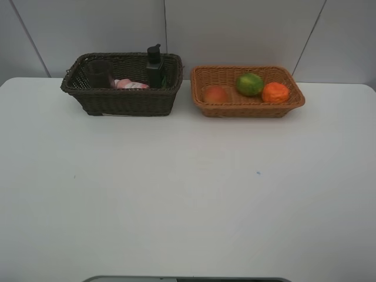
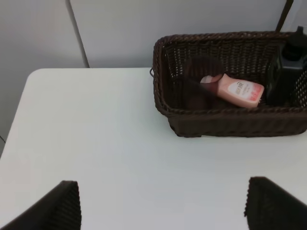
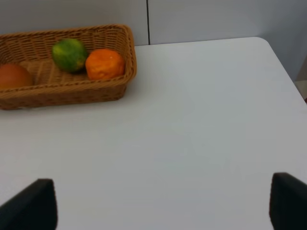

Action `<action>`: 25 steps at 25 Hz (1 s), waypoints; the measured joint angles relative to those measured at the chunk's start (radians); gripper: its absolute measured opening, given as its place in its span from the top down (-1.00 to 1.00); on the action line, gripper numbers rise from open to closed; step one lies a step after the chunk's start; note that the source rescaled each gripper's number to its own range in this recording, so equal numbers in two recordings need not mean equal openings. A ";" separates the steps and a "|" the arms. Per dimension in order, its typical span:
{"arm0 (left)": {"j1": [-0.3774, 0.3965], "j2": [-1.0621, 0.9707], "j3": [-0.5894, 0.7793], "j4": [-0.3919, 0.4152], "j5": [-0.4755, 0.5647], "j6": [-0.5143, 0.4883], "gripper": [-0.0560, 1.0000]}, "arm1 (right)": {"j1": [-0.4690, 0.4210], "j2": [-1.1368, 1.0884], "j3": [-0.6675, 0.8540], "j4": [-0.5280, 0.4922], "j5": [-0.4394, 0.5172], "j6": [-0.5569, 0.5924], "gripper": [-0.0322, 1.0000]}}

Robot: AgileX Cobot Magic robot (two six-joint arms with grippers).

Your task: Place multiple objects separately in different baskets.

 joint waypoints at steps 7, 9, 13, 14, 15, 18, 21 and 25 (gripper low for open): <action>0.000 -0.318 0.040 -0.103 0.243 0.104 -0.80 | 0.000 0.000 0.000 0.000 0.000 0.000 -0.77; 0.000 -0.374 0.041 -0.133 0.270 0.178 -0.80 | 0.000 0.000 0.000 0.000 0.000 0.000 -0.77; 0.000 -0.457 0.060 -0.170 0.287 0.225 -0.80 | 0.000 0.000 0.000 0.000 0.000 0.000 -0.77; 0.000 -0.469 0.073 -0.172 0.291 0.213 -0.80 | 0.000 0.000 0.000 0.000 0.000 0.000 -0.77; 0.000 -0.481 0.091 -0.173 0.294 0.195 -0.80 | 0.000 0.000 0.000 0.000 0.000 0.000 -0.77; 0.000 -0.498 0.164 -0.173 0.298 0.156 -0.80 | 0.000 0.000 0.000 0.000 0.000 0.000 -0.77; 0.000 -0.515 0.247 -0.171 0.292 0.149 -0.80 | 0.000 0.000 0.000 0.000 0.000 0.000 -0.77; 0.000 -0.544 0.274 -0.171 0.217 0.143 -0.80 | 0.000 0.000 0.000 0.000 0.000 0.000 -0.77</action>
